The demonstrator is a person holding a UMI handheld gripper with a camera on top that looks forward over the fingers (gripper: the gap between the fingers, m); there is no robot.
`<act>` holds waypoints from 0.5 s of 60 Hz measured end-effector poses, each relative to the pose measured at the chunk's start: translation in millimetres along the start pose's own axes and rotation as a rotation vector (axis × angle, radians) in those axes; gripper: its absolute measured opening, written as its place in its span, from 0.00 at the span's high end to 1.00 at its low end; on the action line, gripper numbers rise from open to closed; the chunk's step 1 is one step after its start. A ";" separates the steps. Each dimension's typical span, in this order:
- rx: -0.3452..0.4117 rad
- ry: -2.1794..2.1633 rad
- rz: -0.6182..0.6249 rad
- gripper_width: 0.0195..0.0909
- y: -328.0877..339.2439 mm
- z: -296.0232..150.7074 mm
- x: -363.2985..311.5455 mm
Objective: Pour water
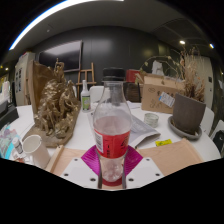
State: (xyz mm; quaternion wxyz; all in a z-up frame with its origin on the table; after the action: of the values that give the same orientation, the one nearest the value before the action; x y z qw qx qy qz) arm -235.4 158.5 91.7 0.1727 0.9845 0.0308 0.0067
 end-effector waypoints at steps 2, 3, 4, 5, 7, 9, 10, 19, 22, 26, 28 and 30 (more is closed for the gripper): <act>0.010 -0.005 -0.001 0.91 -0.4 1.6 0.6; 0.025 -0.006 -0.001 0.91 -0.9 0.6 0.5; 0.024 -0.006 0.000 0.91 -1.4 2.2 0.9; 0.022 -0.005 0.000 0.91 -3.3 1.4 1.1; 0.025 -0.002 0.000 0.91 -3.1 1.9 0.9; 0.028 -0.001 0.001 0.90 -2.8 1.9 0.9; 0.029 -0.001 0.003 0.89 -2.6 2.2 1.0; 0.025 0.003 0.019 0.65 -0.6 0.8 -0.6; 0.005 0.000 0.029 0.55 2.9 0.3 0.9; -0.018 0.006 0.052 0.14 11.3 -1.0 1.8; -0.020 0.011 0.064 0.08 18.5 -4.3 1.8; -0.023 0.018 0.076 0.11 28.0 -9.2 2.0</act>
State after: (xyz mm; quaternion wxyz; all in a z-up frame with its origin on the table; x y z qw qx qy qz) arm -231.9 135.5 109.9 0.1836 0.9827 -0.0050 0.0225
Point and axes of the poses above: the point between the fingertips, and its own axes, seen from behind it with the camera up: x to the right, z down, y backward, against the way the camera looks, the point moved 4 cm from there along y, backward, against the way the camera looks, and after that the axes turned 2 degrees about x, right-handed, at the moved point
